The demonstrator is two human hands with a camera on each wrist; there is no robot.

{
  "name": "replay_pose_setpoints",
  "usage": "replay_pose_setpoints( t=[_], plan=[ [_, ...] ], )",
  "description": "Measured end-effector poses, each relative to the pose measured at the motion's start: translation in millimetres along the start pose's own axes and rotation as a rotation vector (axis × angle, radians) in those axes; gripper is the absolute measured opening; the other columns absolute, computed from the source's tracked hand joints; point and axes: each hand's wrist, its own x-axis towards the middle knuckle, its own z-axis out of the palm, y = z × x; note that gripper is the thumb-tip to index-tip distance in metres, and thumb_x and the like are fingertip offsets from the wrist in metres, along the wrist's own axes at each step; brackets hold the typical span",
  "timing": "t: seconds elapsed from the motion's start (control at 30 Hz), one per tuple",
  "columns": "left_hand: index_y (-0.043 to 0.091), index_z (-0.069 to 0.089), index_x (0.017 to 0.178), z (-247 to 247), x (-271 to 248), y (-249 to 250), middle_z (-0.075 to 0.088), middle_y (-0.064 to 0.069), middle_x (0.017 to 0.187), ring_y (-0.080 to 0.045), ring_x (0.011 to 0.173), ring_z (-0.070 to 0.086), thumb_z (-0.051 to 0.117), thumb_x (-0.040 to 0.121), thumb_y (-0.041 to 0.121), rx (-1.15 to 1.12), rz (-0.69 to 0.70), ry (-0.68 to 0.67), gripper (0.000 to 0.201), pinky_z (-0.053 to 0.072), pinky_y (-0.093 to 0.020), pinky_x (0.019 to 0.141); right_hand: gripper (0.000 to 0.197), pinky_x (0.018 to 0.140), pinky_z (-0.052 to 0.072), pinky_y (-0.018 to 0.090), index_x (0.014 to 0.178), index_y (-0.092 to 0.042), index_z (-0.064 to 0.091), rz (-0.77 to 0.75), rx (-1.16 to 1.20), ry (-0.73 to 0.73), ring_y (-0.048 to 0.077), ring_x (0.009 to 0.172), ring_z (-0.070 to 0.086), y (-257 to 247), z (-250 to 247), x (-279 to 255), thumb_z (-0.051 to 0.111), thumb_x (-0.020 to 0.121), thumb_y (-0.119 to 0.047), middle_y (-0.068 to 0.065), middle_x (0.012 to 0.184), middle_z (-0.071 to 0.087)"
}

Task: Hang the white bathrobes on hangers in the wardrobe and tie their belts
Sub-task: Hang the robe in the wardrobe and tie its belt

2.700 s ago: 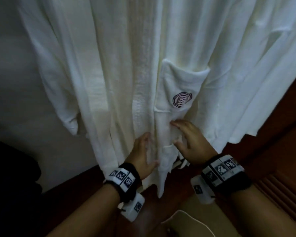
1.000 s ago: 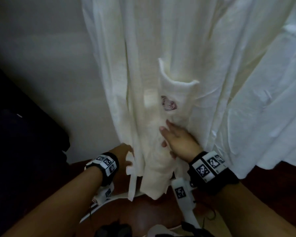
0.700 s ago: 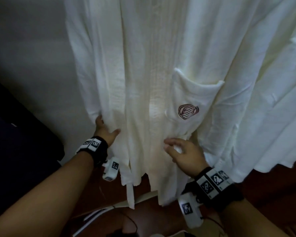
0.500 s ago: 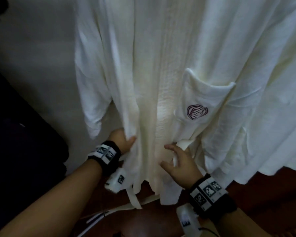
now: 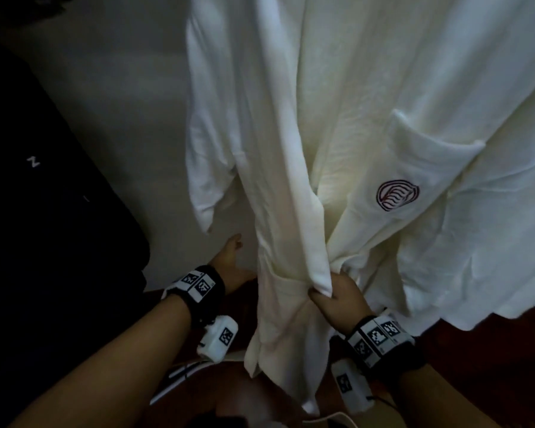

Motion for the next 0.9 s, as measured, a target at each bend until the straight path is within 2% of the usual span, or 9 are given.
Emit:
replay_pose_setpoints(
  t=[0.07,0.17,0.3,0.4,0.53,0.6,0.67,0.77,0.9],
  plan=[
    [0.024,0.006,0.151,13.5,1.9,-5.4,0.033,0.011,0.133,-0.006,0.126,0.033,0.078,0.077,0.016,-0.176,0.090,-0.061,0.104,0.035,-0.021,0.098,0.008,0.064,0.038,0.024,0.081,-0.007,0.070,-0.048,0.017,-0.012,0.010,0.073,0.056,0.3,-3.1,-7.1,0.062,0.080,-0.009,-0.002,0.077,0.063],
    [0.021,0.027,0.143,28.4,11.0,-13.2,0.049,0.003,0.125,-0.011,0.119,0.046,0.069,0.084,0.005,-0.186,0.188,-0.131,0.075,0.043,-0.019,0.090,0.023,0.065,0.039,0.025,0.082,-0.001,0.069,-0.090,0.075,-0.029,0.010,0.074,0.056,5.2,-7.9,-13.6,0.057,0.075,-0.019,0.004,0.080,0.065],
    [0.022,0.049,0.113,30.5,15.2,-16.9,0.058,0.000,0.088,-0.006,0.080,0.056,0.056,0.090,-0.004,-0.097,0.205,-0.228,0.036,0.046,-0.013,0.076,0.033,0.062,0.042,0.023,0.068,-0.003,0.063,-0.087,0.170,-0.005,0.001,0.067,0.058,18.9,-17.6,-17.9,0.053,0.065,-0.035,0.001,0.067,0.063],
    [0.018,0.051,0.113,29.3,18.2,-5.9,0.060,-0.003,0.106,-0.009,0.089,0.057,0.052,0.089,-0.007,-0.043,0.240,-0.024,0.035,0.044,-0.012,0.077,0.027,0.060,0.040,0.016,0.063,-0.010,0.063,-0.072,0.208,0.006,-0.009,0.063,0.056,26.5,-22.5,-20.1,0.053,0.061,-0.035,-0.013,0.061,0.062],
    [0.015,0.024,0.144,25.1,43.2,24.6,0.042,-0.009,0.138,-0.027,0.123,0.045,0.059,0.086,0.006,-0.072,0.175,0.066,0.068,0.042,-0.036,0.102,0.025,0.063,0.039,0.009,0.067,-0.015,0.065,-0.033,0.147,-0.010,-0.016,0.067,0.056,26.2,-27.9,-19.5,0.052,0.060,-0.036,-0.022,0.060,0.061],
    [0.017,0.008,0.151,26.8,55.1,42.3,0.033,-0.006,0.147,-0.025,0.133,0.036,0.060,0.084,0.031,0.046,0.179,0.021,0.086,0.033,-0.037,0.111,0.006,0.061,0.038,0.011,0.058,-0.030,0.054,-0.011,0.077,-0.057,-0.011,0.064,0.056,22.5,-31.4,-16.7,0.052,0.061,-0.034,-0.026,0.059,0.060],
    [0.012,0.003,0.152,33.2,62.5,54.0,0.022,-0.008,0.155,-0.027,0.141,0.026,0.060,0.089,0.033,0.214,0.202,-0.046,0.087,0.025,-0.033,0.114,0.009,0.063,0.041,0.024,0.055,-0.032,0.050,0.005,0.040,-0.055,0.001,0.065,0.056,20.8,-34.3,-14.3,0.049,0.060,-0.039,-0.018,0.057,0.058],
    [0.009,0.025,0.148,44.1,67.0,53.3,0.033,-0.010,0.151,-0.028,0.139,0.032,0.068,0.086,0.024,0.183,0.151,-0.173,0.078,0.032,-0.033,0.110,0.032,0.069,0.038,0.028,0.071,-0.013,0.065,0.006,-0.093,-0.053,0.028,0.080,0.062,20.7,-36.1,-15.1,0.046,0.069,-0.039,0.005,0.074,0.064],
    [0.006,0.049,0.134,43.7,65.3,16.3,0.047,-0.012,0.141,-0.033,0.130,0.043,0.048,0.097,0.018,0.446,0.063,-0.140,0.038,0.037,-0.022,0.100,0.039,0.069,0.040,0.029,0.086,-0.007,0.068,0.036,-0.263,0.053,0.032,0.088,0.062,29.4,-35.9,-18.0,0.043,0.076,-0.035,0.014,0.090,0.070]
  ],
)
